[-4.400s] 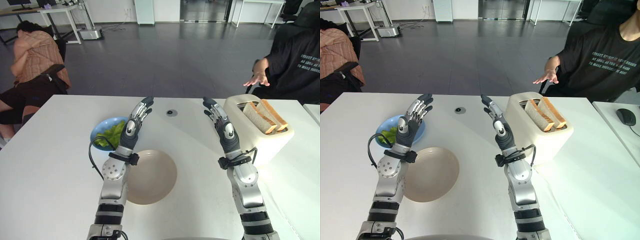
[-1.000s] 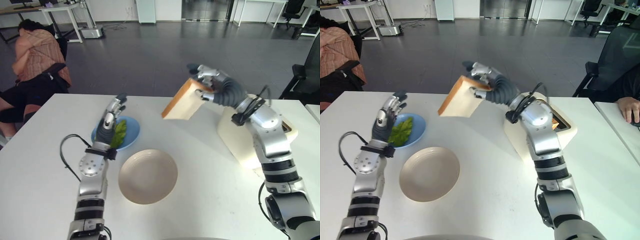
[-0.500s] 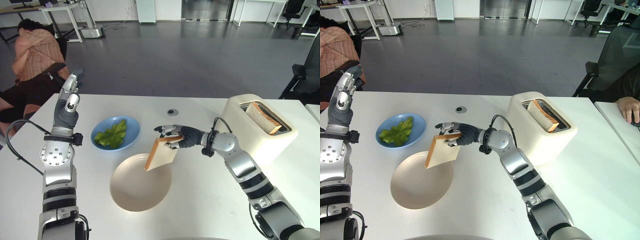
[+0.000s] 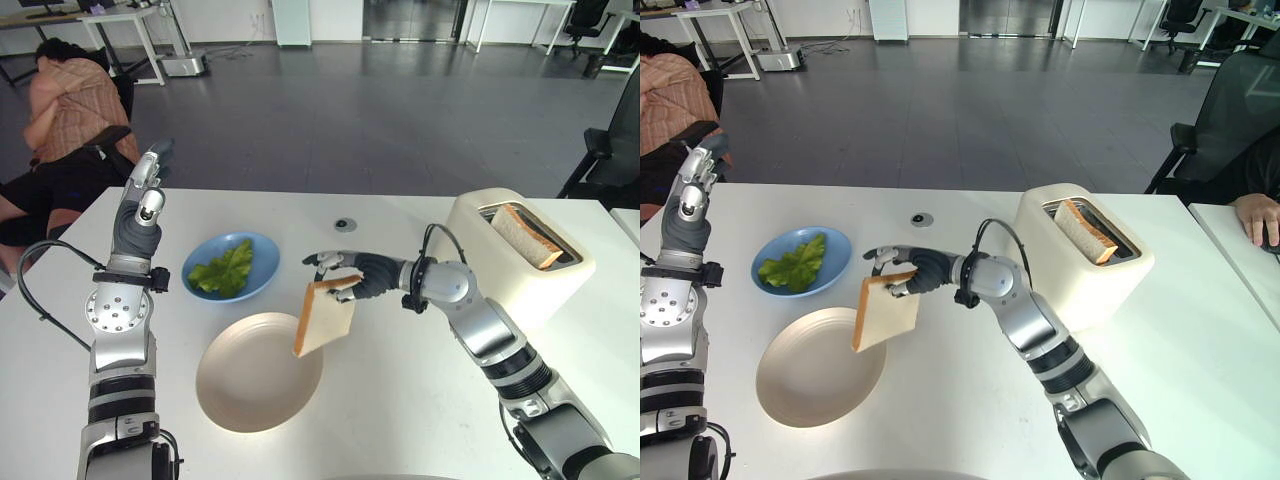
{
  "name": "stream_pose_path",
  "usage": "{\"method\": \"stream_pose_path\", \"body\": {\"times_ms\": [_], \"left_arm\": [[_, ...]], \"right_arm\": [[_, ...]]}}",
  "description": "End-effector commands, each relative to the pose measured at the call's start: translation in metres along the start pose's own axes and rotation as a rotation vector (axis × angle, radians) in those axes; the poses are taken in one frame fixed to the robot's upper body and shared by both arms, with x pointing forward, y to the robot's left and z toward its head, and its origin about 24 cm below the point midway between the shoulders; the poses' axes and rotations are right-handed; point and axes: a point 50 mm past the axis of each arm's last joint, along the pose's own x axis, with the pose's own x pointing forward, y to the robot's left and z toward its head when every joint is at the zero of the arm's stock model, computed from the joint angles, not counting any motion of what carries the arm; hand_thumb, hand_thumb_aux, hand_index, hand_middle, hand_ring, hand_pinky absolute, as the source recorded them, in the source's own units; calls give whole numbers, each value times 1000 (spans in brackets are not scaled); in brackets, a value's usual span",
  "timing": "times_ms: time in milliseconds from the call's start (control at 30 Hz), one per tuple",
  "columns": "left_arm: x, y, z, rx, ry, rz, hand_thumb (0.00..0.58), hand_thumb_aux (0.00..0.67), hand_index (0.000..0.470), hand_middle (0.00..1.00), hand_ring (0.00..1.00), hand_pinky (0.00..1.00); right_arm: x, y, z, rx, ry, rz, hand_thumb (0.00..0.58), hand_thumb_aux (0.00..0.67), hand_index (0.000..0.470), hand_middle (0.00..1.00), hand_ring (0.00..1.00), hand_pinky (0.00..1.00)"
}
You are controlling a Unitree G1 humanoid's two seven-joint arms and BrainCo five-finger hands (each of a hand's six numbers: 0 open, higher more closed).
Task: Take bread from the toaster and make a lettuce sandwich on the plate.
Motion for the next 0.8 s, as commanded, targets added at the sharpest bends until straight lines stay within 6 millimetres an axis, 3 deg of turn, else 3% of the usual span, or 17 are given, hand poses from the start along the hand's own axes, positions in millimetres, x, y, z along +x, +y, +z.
{"method": "stream_pose_path", "body": {"times_ms": [33, 467, 800], "left_arm": [[0, -6, -2, -9, 7, -13, 0, 0, 0, 0, 0, 0], [1, -12, -2, -18, 3, -17, 0, 0, 0, 0, 0, 0], [0, -14, -1, -21, 1, -17, 0, 0, 0, 0, 0, 0]], "right_arm": [[3, -10, 13, -40, -32, -13, 580, 670, 470, 0, 0, 0], [26, 29, 51, -50, -164, 142, 580, 670, 470, 0, 0, 0], [34, 60, 44, -15, -131, 263, 580, 670, 470, 0, 0, 0]]}}
